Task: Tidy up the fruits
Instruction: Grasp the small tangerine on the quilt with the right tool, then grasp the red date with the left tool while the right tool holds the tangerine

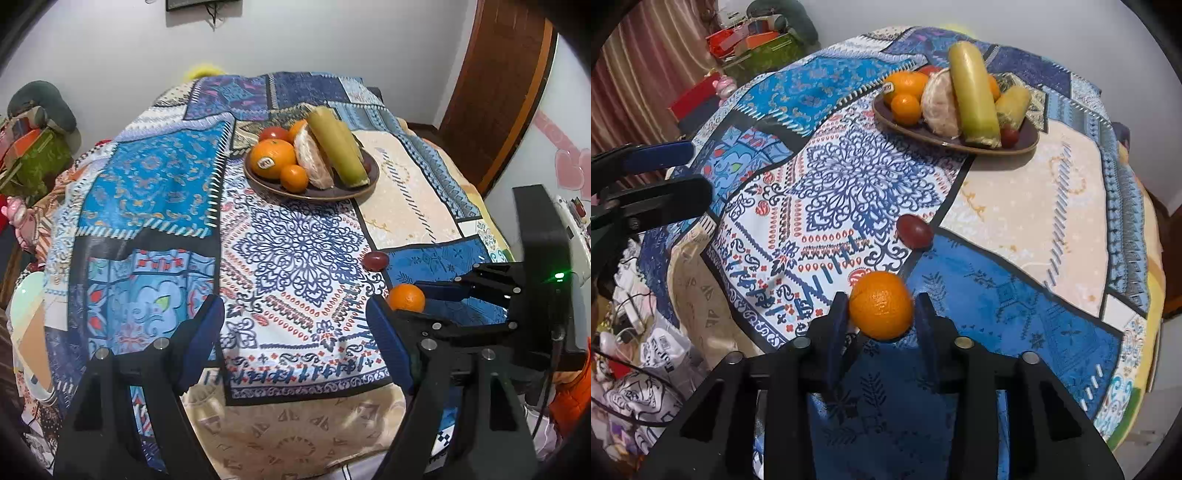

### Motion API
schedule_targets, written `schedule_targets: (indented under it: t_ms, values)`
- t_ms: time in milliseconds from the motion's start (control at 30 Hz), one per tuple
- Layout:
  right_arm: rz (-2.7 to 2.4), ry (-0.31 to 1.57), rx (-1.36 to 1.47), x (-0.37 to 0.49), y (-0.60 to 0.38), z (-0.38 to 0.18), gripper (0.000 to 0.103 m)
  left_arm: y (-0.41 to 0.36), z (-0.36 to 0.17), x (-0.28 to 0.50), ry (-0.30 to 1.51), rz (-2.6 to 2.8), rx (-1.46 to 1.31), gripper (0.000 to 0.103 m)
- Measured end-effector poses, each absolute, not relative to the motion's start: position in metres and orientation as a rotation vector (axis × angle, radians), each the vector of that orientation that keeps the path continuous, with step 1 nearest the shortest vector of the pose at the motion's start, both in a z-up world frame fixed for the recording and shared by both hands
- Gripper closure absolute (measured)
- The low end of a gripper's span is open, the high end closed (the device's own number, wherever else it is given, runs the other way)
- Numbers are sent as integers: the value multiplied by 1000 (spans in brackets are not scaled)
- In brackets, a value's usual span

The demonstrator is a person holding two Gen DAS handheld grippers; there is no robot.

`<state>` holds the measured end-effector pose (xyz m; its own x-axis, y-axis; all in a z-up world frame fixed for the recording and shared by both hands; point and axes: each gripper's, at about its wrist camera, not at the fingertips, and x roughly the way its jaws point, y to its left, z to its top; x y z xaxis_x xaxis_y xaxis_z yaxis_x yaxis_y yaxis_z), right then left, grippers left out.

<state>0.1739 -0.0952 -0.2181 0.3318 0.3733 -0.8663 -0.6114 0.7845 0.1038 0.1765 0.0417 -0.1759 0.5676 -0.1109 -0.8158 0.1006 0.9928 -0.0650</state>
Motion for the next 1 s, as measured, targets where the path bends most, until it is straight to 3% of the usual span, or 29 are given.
schedule_targets:
  t_ms: [567, 700, 833, 1000]
  values:
    - [537, 949, -140, 199, -176, -185, 70, -25, -215, 231, 1074, -247, 51, 25]
    - [512, 939, -119, 208, -189, -182, 70, -36, -226, 243, 1102, -268, 61, 34]
    - [513, 933, -93, 213, -195, -183, 70, -42, -237, 252, 1125, -272, 61, 35]
    - [525, 930, -99, 216, -191, -186, 70, -43, -246, 260, 1143, -275, 32, 49]
